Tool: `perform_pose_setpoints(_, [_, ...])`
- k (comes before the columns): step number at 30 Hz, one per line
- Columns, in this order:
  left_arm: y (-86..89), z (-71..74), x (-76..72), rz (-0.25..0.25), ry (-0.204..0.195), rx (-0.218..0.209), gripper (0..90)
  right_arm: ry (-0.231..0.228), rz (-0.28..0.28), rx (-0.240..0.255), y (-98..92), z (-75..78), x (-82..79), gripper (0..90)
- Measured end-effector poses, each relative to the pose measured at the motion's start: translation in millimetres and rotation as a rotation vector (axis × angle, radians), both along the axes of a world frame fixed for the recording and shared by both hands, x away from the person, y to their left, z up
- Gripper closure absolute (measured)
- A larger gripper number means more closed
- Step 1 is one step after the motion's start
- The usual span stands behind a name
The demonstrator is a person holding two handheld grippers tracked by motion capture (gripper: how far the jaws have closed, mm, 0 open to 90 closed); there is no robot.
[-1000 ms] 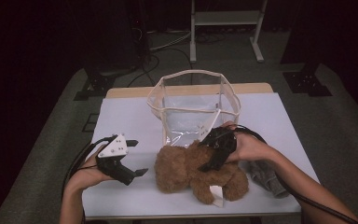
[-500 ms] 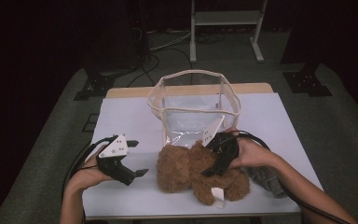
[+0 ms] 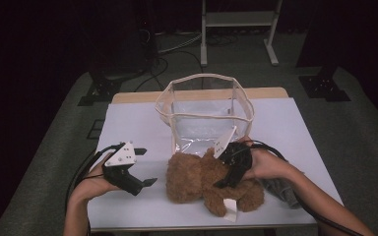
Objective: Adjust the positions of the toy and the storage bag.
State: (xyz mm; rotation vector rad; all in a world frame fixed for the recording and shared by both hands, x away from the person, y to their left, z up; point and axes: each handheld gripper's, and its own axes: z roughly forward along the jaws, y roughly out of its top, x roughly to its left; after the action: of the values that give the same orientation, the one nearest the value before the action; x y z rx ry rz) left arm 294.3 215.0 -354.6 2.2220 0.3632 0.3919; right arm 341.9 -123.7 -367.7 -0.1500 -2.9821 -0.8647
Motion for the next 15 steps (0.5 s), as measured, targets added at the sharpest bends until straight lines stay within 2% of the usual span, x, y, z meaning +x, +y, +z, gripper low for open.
perform_pose_setpoints(15, [-0.3,-1.0,0.2,0.001,0.003,0.003,4.1,0.007,-0.032,-0.005,-4.3,-0.1,3.7,36.0])
